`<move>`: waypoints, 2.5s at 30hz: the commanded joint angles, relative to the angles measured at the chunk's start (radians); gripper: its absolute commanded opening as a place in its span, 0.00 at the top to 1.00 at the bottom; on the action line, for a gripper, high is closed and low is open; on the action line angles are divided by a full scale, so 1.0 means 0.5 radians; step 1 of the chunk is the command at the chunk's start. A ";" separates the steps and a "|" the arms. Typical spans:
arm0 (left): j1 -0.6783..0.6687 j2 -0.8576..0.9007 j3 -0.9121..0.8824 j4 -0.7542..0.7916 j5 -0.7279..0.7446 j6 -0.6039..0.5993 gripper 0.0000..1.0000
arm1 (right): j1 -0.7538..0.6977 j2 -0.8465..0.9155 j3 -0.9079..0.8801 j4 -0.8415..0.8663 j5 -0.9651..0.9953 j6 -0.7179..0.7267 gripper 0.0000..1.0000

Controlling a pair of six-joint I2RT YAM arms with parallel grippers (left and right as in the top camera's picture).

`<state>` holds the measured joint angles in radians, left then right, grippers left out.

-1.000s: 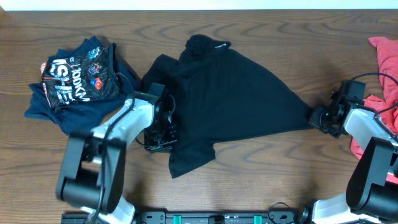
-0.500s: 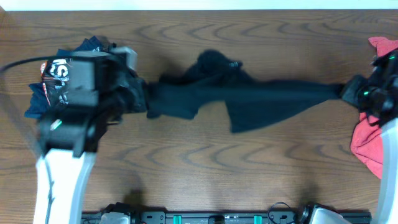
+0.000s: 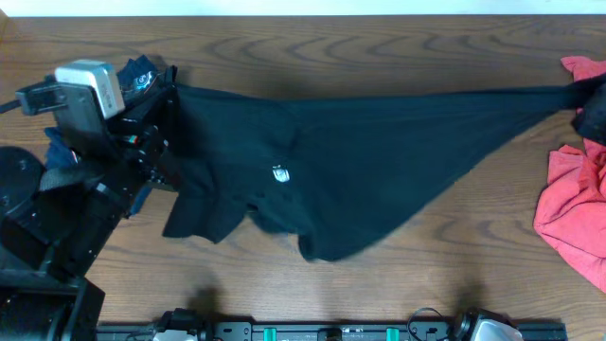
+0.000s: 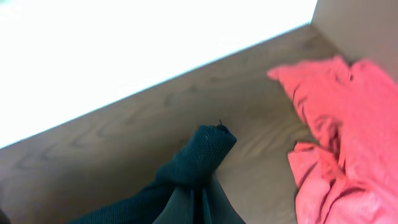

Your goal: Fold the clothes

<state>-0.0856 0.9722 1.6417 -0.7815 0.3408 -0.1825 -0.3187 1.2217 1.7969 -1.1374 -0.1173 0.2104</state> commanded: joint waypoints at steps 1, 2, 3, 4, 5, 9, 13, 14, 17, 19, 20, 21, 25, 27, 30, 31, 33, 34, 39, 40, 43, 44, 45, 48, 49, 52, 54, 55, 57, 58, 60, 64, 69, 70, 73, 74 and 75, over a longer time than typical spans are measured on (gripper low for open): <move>0.023 0.121 0.029 0.008 -0.034 0.021 0.94 | -0.024 0.047 0.030 0.000 0.077 -0.066 0.99; 0.023 0.167 0.029 0.005 -0.020 0.020 0.94 | -0.024 0.076 0.029 -0.001 0.076 -0.066 0.99; 0.021 0.220 0.029 0.005 -0.002 0.020 0.94 | -0.019 0.114 0.029 0.000 0.076 -0.066 0.99; 0.021 0.291 0.029 0.007 0.034 0.020 0.94 | -0.014 0.155 0.029 0.000 0.076 -0.073 0.99; 0.021 0.356 0.029 0.011 0.065 0.020 0.94 | -0.010 0.208 0.029 0.001 0.076 -0.073 0.99; 0.021 0.695 0.029 0.105 0.184 0.021 0.94 | 0.025 0.455 0.029 0.072 0.076 -0.072 0.99; 0.021 1.079 0.030 0.509 0.195 0.019 0.94 | 0.042 0.766 0.029 0.430 0.077 -0.002 0.99; 0.021 1.141 0.030 0.618 0.195 0.019 0.94 | 0.041 0.826 0.029 0.533 0.078 0.035 0.99; 0.021 1.328 0.032 1.128 0.241 -0.098 0.94 | 0.041 0.961 0.031 0.842 0.076 0.211 0.99; 0.026 1.412 0.066 1.486 0.246 -0.251 0.94 | 0.041 1.002 0.031 1.073 0.068 0.311 0.99; 0.032 1.436 0.089 1.625 0.246 -0.323 0.94 | 0.041 1.004 0.031 1.184 0.069 0.346 0.99; 0.037 1.452 0.114 1.746 0.246 -0.390 0.94 | 0.041 1.003 0.032 1.246 0.068 0.352 0.99; 0.076 1.456 0.246 1.924 0.275 -0.520 0.94 | 0.024 0.992 0.104 1.295 0.085 0.331 0.99; 0.102 1.434 0.291 1.810 0.374 -0.512 0.94 | 0.010 0.990 0.121 1.212 0.086 0.245 0.99; 0.136 1.382 0.291 1.463 0.579 -0.488 0.94 | -0.014 0.992 0.119 0.937 0.223 0.137 0.99; 0.139 1.368 0.291 1.307 0.668 -0.442 0.94 | -0.019 0.997 0.117 0.830 0.317 0.115 0.99; 0.137 1.347 0.291 0.884 0.808 -0.322 0.94 | -0.029 1.003 0.103 0.597 0.546 0.098 0.99; 0.133 1.347 0.291 0.691 0.831 -0.263 0.94 | -0.032 1.006 0.093 0.493 0.646 0.090 0.99; 0.124 1.349 0.221 -0.440 0.574 0.083 0.94 | -0.042 1.047 0.012 0.029 0.939 0.078 0.98; 0.124 1.349 0.179 -0.602 0.485 0.101 0.94 | -0.045 1.055 -0.022 -0.058 0.938 0.048 0.97; 0.124 1.349 0.013 -0.880 0.409 0.153 0.94 | -0.056 1.062 -0.191 -0.266 0.983 0.033 0.96; 0.119 1.349 -0.069 -0.945 0.408 0.156 0.94 | -0.066 1.062 -0.280 -0.302 1.018 0.034 0.96; 0.111 1.349 -0.126 -0.974 0.409 0.156 0.94 | -0.076 1.062 -0.339 -0.315 1.026 0.034 0.96; 0.062 1.349 -0.370 -1.003 0.414 0.166 0.94 | -0.124 1.062 -0.589 -0.323 1.027 0.103 0.97; 0.038 1.349 -0.445 -1.003 0.424 0.175 0.94 | -0.140 1.062 -0.654 -0.321 1.028 0.143 0.97; -0.048 1.347 -0.668 -1.009 0.447 0.224 0.94 | -0.198 1.062 -0.837 -0.321 1.027 0.246 0.98; -0.106 1.337 -0.807 -1.018 0.446 0.272 0.94 | -0.241 1.062 -0.947 -0.304 1.026 0.279 0.99; -0.127 1.331 -0.861 -1.017 0.446 0.277 0.94 | -0.259 1.062 -0.983 -0.300 1.024 0.307 0.99; -0.150 1.308 -0.951 -1.022 0.446 0.279 0.94 | -0.288 1.062 -1.047 -0.298 1.019 0.346 0.99; -0.152 1.293 -0.980 -1.030 0.446 0.284 0.94 | -0.297 1.062 -1.064 -0.295 1.019 0.358 0.99; -0.151 1.250 -1.024 -1.032 0.446 0.284 0.94 | -0.305 1.062 -1.083 -0.273 1.007 0.358 0.99; -0.151 1.159 -1.037 -0.896 0.448 0.266 0.94 | -0.303 1.062 -1.083 -0.179 0.900 0.352 0.98; -0.152 1.141 -1.038 -0.525 0.506 0.153 0.94 | -0.303 1.062 -1.083 0.072 0.539 0.201 0.96; -0.152 1.141 -1.038 -0.465 0.531 0.134 0.94 | -0.303 1.062 -1.083 0.117 0.488 0.180 0.96; -0.151 1.142 -1.038 -0.237 0.558 0.036 0.94 | -0.303 1.062 -1.083 0.230 0.398 0.175 0.94; -0.151 1.144 -1.038 -0.155 0.558 -0.009 0.94 | -0.303 1.062 -1.084 0.259 0.374 0.175 0.94; -0.151 1.145 -1.038 -0.079 0.558 -0.047 0.94 | -0.302 1.062 -1.086 0.290 0.359 0.176 0.94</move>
<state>-0.1658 1.5467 1.1187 -0.8654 0.6209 -0.1394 -0.4610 1.7569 1.2514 -1.0149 0.1104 0.3206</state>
